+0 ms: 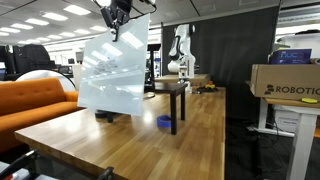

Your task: Put the whiteboard on the wooden stand

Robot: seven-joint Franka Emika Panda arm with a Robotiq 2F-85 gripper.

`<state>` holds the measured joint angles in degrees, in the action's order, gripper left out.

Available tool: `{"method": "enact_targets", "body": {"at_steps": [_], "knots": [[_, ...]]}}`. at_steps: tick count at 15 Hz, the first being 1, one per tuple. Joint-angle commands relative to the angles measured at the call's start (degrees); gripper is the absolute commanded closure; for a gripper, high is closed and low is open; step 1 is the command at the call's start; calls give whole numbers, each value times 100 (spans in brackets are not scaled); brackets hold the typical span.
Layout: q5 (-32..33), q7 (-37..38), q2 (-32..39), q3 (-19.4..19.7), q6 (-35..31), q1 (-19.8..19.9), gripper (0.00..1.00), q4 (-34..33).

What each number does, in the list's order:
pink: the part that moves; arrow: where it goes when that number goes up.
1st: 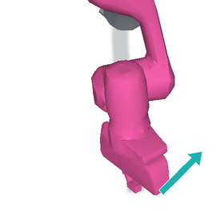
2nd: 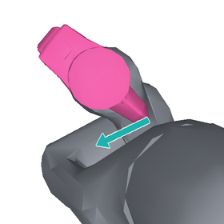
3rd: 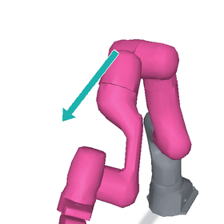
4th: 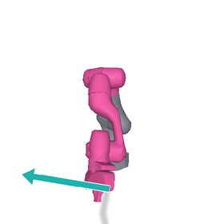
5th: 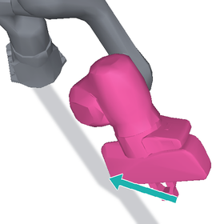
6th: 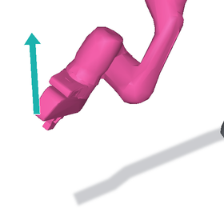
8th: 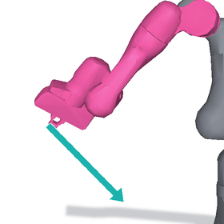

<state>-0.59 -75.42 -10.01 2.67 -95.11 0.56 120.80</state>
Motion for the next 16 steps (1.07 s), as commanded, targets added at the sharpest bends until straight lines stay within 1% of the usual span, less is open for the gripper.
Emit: {"method": "enact_targets", "body": {"at_steps": [1,7,12,16], "knots": [[-55,11,189,51,573,-35,99,-682],[30,216,638,-4,1067,-11,99,-1519],[-29,414,1112,-31,1695,24,99,-2376],[-57,499,1323,-75,2155,35,99,-3068]]}}
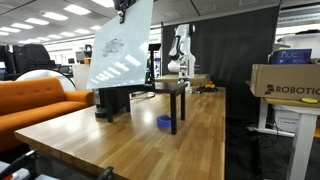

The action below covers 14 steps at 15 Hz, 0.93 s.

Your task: Put the whiteboard on the wooden stand

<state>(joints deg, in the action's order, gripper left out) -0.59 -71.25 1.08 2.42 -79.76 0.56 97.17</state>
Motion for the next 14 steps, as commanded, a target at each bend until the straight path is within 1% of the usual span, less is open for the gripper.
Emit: {"method": "enact_targets", "body": {"at_steps": [1,3,9,14], "knots": [[-78,83,261,-54,726,44,99,-887],[-144,53,363,-47,845,74,99,-1222],[-170,34,753,-5,786,212,99,-1975],[-105,-151,1062,-38,660,350,99,-2231]]}}
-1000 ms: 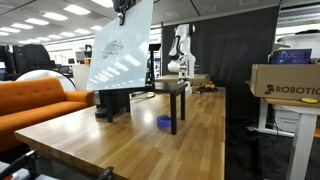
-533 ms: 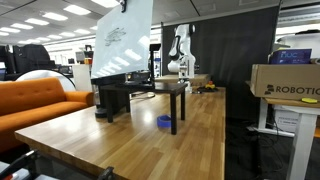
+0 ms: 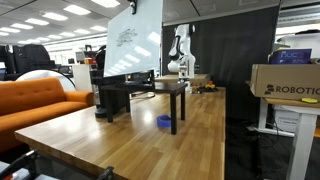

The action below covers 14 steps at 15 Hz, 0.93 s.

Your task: Put the whiteboard on the wooden stand

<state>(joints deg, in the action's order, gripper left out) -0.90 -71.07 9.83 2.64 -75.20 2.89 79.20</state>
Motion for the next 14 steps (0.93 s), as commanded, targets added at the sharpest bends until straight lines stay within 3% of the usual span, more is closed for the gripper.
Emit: {"method": "enact_targets", "body": {"at_steps": [1,8,14], "knots": [[-92,-272,240,-66,185,149,99,-457],[-82,-1551,451,-78,56,355,99,-495],[-128,-2132,460,-66,-169,438,99,-468]]}}
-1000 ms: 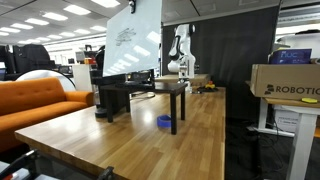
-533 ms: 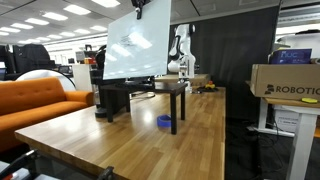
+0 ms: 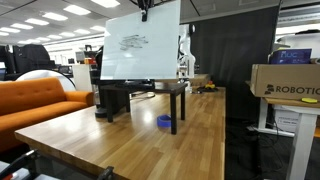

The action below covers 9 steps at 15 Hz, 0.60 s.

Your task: Put the whiteboard on the wooden stand

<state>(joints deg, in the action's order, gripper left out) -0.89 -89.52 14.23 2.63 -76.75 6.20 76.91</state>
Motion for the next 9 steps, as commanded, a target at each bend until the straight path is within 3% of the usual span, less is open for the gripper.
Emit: {"method": "enact_targets", "body": {"at_steps": [1,9], "knots": [[-146,-346,24,-65,-29,113,99,-240],[-317,-556,-15,-66,-444,134,99,-39]]}}
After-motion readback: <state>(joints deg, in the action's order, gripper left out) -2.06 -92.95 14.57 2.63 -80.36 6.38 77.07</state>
